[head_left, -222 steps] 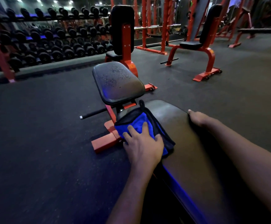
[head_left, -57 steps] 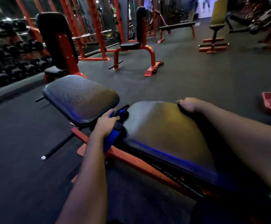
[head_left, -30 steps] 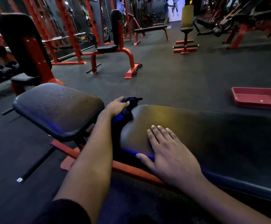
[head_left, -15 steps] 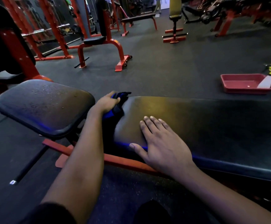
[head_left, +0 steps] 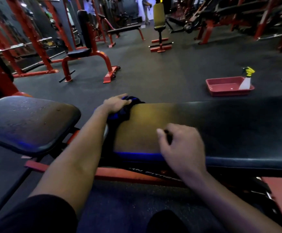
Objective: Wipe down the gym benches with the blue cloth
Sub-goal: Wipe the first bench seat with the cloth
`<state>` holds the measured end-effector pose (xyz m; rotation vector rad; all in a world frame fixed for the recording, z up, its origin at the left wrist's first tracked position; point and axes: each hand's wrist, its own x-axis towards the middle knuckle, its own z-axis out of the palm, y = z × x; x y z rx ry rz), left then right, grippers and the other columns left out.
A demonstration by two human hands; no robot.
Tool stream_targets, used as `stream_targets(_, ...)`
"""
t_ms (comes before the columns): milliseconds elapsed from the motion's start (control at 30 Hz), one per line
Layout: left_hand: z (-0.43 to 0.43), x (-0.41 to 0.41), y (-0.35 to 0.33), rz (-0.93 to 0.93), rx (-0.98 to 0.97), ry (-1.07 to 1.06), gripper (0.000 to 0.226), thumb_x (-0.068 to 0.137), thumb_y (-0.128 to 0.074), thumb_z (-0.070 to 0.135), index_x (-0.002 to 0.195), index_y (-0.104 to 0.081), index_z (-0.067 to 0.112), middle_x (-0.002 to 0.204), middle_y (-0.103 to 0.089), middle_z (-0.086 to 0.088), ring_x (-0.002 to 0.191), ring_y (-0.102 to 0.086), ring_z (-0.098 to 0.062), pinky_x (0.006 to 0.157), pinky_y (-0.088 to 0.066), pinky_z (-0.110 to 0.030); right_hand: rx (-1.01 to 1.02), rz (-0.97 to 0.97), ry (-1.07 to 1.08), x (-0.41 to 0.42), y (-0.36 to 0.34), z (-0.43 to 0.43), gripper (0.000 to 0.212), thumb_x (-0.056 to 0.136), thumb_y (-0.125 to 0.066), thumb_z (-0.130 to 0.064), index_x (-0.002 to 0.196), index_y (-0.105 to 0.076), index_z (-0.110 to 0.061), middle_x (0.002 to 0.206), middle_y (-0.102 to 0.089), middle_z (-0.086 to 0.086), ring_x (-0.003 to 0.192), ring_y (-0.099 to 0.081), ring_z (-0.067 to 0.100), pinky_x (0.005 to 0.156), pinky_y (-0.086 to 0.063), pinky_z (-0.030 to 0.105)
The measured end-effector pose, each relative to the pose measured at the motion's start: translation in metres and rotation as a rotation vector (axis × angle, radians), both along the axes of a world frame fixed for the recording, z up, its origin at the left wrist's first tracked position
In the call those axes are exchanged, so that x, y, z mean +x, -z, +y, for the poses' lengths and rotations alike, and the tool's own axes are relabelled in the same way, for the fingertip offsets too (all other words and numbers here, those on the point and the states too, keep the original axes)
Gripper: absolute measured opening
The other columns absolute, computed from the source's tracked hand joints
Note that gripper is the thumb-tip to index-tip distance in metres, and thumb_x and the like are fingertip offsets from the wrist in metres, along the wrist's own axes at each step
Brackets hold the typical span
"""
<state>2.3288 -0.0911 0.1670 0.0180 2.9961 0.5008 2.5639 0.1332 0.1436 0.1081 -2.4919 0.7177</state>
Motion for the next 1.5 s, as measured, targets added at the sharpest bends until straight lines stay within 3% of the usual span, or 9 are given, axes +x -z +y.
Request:
stream_targets(133,0.007,-0.008,-0.007,-0.053,-0.084,-0.092,0.052,0.094,-0.047,0.048,0.143,-0.046,0.031,0.153,-0.040,-0.001,0.140,-0.035,-0.032,0.117,-0.018,-0.054,0.015,0.063,0.260,0.016,0.014,0.081,0.019,0.091,-0.061,-0.024,0.082,-0.072,-0.012,0.085,-0.073,0.007,0.081,-0.066,0.028,0.080,-0.053,0.042)
stream_targets(300,0.091,-0.015,-0.013,-0.164,-0.203,0.156,0.050,0.082,-0.050,0.045,0.127,-0.062,0.026,0.142,-0.050,-0.001,0.129,-0.046,-0.033,0.111,-0.032,-0.055,0.123,0.115,0.381,0.013,0.019,0.071,0.024,0.090,-0.053,-0.025,0.082,-0.071,-0.011,0.084,-0.071,0.006,0.080,-0.064,0.025,0.069,-0.050,0.035)
stream_targets(467,0.185,0.005,-0.008,-0.121,-0.139,0.336,0.056,0.081,-0.045,0.046,0.131,-0.059,0.025,0.147,-0.049,-0.002,0.132,-0.047,-0.027,0.111,-0.036,-0.044,0.132,0.185,0.395,0.014,0.021,0.075,0.030,0.086,-0.048,-0.028,0.076,-0.070,-0.011,0.079,-0.071,0.008,0.076,-0.066,0.027,0.064,-0.052,0.034)
stream_targets(667,0.141,0.013,-0.006,-0.014,-0.091,0.226,0.062,0.095,-0.044,0.053,0.151,-0.034,0.030,0.159,-0.030,0.004,0.145,-0.030,-0.024,0.119,-0.021,-0.040,0.122,0.093,0.351,0.018,0.017,0.079,0.024,0.088,-0.053,-0.030,0.075,-0.067,-0.017,0.075,-0.067,0.000,0.072,-0.062,0.020,0.062,-0.048,0.031)
stream_targets(833,0.138,0.021,-0.013,-0.027,-0.141,0.115,0.052,0.095,-0.038,0.047,0.145,-0.042,0.033,0.153,-0.042,0.000,0.138,-0.037,-0.027,0.113,-0.020,-0.047,0.112,0.022,0.285,0.025,0.008,0.097,0.017,0.089,-0.061,-0.031,0.082,-0.072,-0.020,0.083,-0.071,-0.005,0.078,-0.064,0.015,0.068,-0.051,0.029)
stream_targets(1033,0.199,0.036,-0.016,-0.027,-0.215,0.096,0.048,0.086,-0.039,0.039,0.125,-0.061,0.022,0.140,-0.054,-0.005,0.128,-0.048,-0.026,0.101,-0.025,-0.048,0.117,0.072,0.486,0.036,0.008,0.173,0.012,0.085,-0.065,-0.021,0.080,-0.073,-0.014,0.079,-0.072,0.006,0.078,-0.065,0.029,0.068,-0.052,0.037)
stream_targets(1233,0.289,0.065,-0.008,0.073,-0.106,0.390,0.038,0.093,-0.038,0.047,0.125,-0.053,0.032,0.142,-0.054,-0.004,0.132,-0.046,-0.025,0.106,-0.021,-0.049,0.205,0.120,0.494,0.029,0.016,0.177,0.024,0.085,-0.051,-0.028,0.073,-0.066,-0.013,0.074,-0.066,0.004,0.073,-0.058,0.027,0.064,-0.048,0.038)
stream_targets(1400,0.243,0.035,-0.009,0.011,-0.106,0.422,0.062,0.096,-0.041,0.056,0.151,-0.031,0.031,0.159,-0.031,0.000,0.143,-0.033,-0.026,0.117,-0.023,-0.041,0.174,0.130,0.501,0.030,0.018,0.175,0.029,0.085,-0.047,-0.030,0.075,-0.068,-0.014,0.076,-0.068,0.003,0.075,-0.059,0.026,0.065,-0.047,0.037)
stream_targets(1500,0.220,0.017,-0.006,-0.027,-0.098,0.391,0.058,0.093,-0.043,0.056,0.144,-0.043,0.030,0.155,-0.038,-0.003,0.138,-0.039,-0.028,0.113,-0.030,-0.036,0.167,0.122,0.506,0.032,0.019,0.175,0.031,0.086,-0.045,-0.031,0.077,-0.070,-0.014,0.077,-0.068,0.001,0.075,-0.058,0.023,0.066,-0.047,0.035)
